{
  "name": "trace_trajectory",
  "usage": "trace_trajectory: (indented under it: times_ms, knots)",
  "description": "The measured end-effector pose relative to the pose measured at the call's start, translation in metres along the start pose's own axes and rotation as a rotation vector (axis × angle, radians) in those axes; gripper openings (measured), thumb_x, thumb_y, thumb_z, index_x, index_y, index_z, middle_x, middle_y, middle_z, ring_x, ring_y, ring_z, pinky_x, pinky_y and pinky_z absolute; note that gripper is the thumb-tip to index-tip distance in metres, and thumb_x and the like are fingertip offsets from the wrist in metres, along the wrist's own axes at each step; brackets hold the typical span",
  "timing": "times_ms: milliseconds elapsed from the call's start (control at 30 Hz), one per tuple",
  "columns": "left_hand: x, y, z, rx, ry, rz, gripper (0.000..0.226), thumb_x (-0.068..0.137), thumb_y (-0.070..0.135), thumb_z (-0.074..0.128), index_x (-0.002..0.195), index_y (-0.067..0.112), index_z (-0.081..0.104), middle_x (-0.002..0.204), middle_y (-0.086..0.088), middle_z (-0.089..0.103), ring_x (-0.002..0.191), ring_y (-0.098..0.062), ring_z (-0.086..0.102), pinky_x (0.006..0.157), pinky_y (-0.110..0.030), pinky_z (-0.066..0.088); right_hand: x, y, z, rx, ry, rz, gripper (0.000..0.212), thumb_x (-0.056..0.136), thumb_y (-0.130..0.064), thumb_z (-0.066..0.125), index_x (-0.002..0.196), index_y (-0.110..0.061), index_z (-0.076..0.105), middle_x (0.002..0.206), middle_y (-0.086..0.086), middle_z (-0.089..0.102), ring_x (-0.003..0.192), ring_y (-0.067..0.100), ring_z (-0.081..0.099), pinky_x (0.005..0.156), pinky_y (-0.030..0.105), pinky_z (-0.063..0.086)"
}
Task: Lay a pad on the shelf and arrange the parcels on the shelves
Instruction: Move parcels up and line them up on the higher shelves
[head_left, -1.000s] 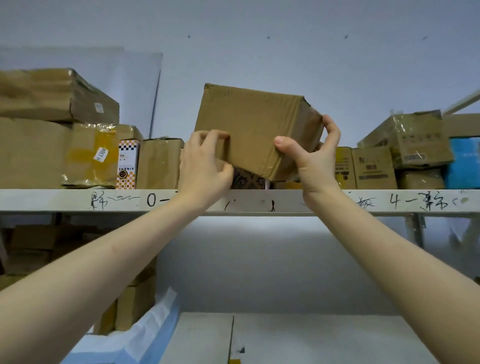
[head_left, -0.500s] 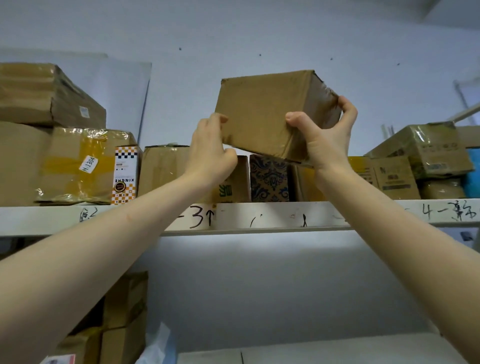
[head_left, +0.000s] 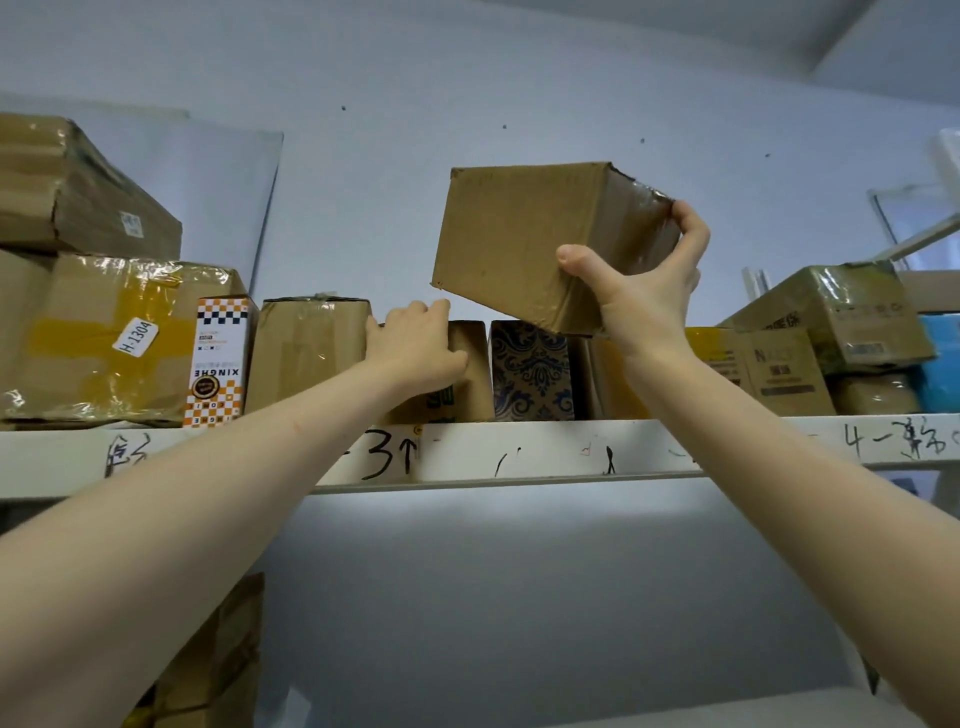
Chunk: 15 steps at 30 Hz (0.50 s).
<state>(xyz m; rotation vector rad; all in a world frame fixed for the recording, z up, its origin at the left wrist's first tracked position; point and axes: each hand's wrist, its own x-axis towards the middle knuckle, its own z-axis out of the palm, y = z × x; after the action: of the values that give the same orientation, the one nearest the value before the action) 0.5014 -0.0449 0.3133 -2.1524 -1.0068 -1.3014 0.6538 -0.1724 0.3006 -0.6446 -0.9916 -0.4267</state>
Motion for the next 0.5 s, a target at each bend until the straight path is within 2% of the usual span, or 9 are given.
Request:
trace_trajectory:
  times_ms: [100, 200, 300, 367, 500]
  knots:
    - [0.008, 0.005, 0.008, 0.097, -0.028, 0.028, 0.064, 0.087, 0.048, 0.048, 0.143, 0.023, 0.030, 0.137, -0.011, 0.042, 0.129, -0.036, 0.035, 0.109, -0.055, 0.023, 0.008, 0.006, 0.005, -0.019, 0.017, -0.013, 0.105, 0.062, -0.044, 0.085, 0.143, -0.035, 0.018, 0.139, 0.002, 0.027, 0.126, 0.019, 0.034, 0.104, 0.038, 0.036]
    - [0.012, 0.007, 0.013, 0.115, -0.016, 0.000, 0.067, 0.081, 0.061, 0.052, 0.136, 0.024, 0.038, 0.134, -0.012, 0.038, 0.125, -0.037, 0.034, 0.105, -0.049, 0.028, 0.019, 0.011, 0.013, -0.039, 0.040, -0.015, 0.106, 0.061, -0.044, 0.086, 0.143, -0.034, 0.020, 0.139, 0.003, 0.028, 0.128, 0.020, 0.033, 0.099, 0.028, 0.030]
    - [0.014, 0.011, 0.020, 0.123, -0.001, -0.026, 0.076, 0.071, 0.069, 0.059, 0.128, 0.022, 0.040, 0.133, -0.012, 0.036, 0.124, -0.036, 0.036, 0.104, -0.048, 0.030, 0.030, 0.015, 0.026, -0.084, 0.045, -0.031, 0.106, 0.058, -0.046, 0.086, 0.142, -0.034, 0.021, 0.138, 0.004, 0.030, 0.127, 0.020, 0.034, 0.093, 0.026, 0.029]
    - [0.015, 0.013, 0.023, 0.093, 0.011, -0.041, 0.083, 0.066, 0.071, 0.064, 0.128, 0.022, 0.038, 0.133, -0.013, 0.036, 0.125, -0.036, 0.036, 0.106, -0.051, 0.029, 0.037, 0.018, 0.038, -0.167, 0.025, -0.033, 0.105, 0.057, -0.050, 0.085, 0.140, -0.035, 0.022, 0.136, 0.004, 0.032, 0.126, 0.021, 0.035, 0.092, 0.028, 0.032]
    - [0.018, 0.013, 0.023, 0.026, 0.017, -0.060, 0.084, 0.063, 0.069, 0.067, 0.127, 0.022, 0.037, 0.131, -0.012, 0.038, 0.126, -0.035, 0.036, 0.106, -0.052, 0.029, 0.052, 0.022, 0.061, -0.371, -0.002, -0.015, 0.106, 0.052, -0.058, 0.081, 0.139, -0.037, 0.023, 0.133, 0.004, 0.032, 0.125, 0.024, 0.036, 0.100, 0.043, 0.039]
